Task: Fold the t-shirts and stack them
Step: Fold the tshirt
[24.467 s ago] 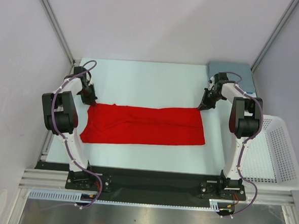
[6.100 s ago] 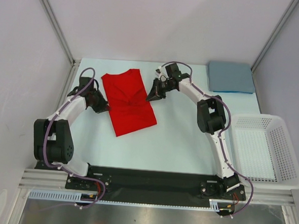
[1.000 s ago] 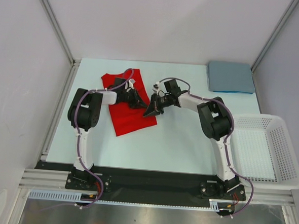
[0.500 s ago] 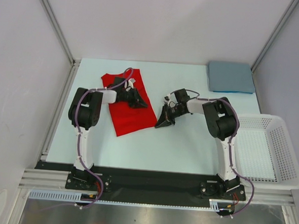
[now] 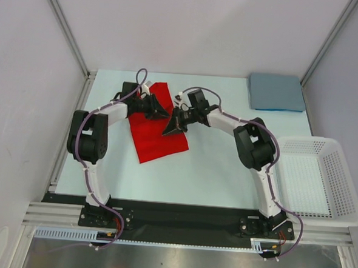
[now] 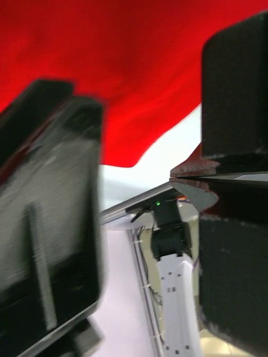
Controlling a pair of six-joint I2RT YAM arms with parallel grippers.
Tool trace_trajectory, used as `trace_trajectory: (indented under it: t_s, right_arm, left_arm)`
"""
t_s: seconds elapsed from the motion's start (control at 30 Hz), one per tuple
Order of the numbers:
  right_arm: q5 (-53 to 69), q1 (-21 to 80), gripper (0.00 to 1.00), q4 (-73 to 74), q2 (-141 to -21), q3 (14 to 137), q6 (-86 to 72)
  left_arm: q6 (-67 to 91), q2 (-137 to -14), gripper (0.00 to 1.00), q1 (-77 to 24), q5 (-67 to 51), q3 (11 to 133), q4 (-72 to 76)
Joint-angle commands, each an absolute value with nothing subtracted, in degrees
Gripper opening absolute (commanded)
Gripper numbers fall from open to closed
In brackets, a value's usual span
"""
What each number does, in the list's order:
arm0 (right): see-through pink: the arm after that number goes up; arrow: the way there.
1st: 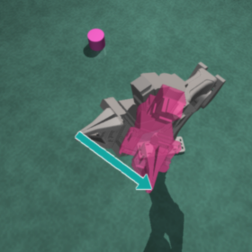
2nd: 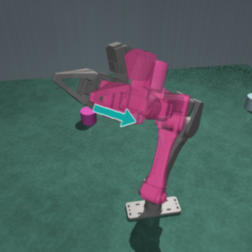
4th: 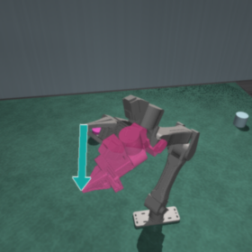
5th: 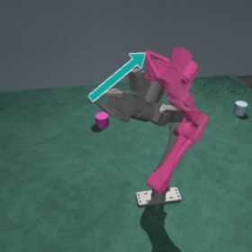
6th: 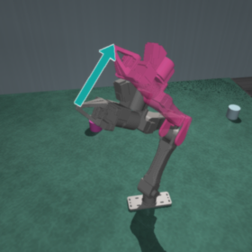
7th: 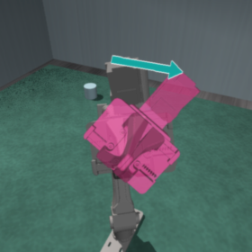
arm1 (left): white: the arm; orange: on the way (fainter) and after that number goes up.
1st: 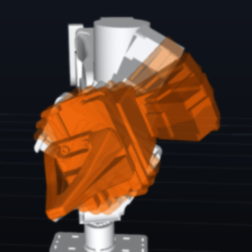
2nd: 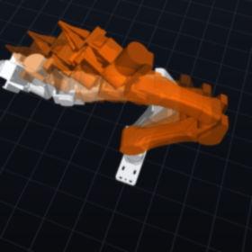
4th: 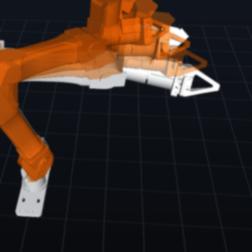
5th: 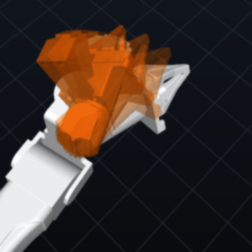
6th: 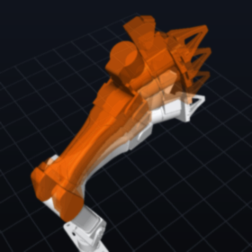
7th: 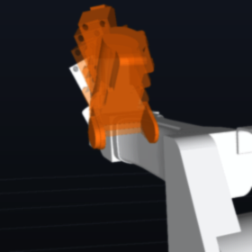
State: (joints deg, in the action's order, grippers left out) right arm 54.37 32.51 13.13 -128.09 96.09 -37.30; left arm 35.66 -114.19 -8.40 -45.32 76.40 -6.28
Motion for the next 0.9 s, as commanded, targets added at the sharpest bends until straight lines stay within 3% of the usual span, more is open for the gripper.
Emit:
trace_trajectory:
  t_s: [0.0,0.23,0.7,0.87]
  right_arm:
    - [54.1,35.2,0.05,3.9,-134.1,98.0,-47.7]
    - [51.0,37.4,0.05,2.4,-135.4,92.1,-46.5]
    - [49.1,35.9,0.05,13.0,-123.2,74.6,-30.2]
    - [50.4,35.9,0.05,14.8,-121.6,79.9,-31.4]
  left_arm:
    - [31.7,-116.4,0.26,-6.9,-45.6,72.0,-6.4]
    - [28.7,-125.1,0.20,-4.3,-44.1,74.7,-7.6]
    - [26.1,-123.9,0.18,-3.6,-41.8,75.2,-10.9]
    - [26.8,-114.2,0.49,-3.6,-42.8,74.0,-12.7]
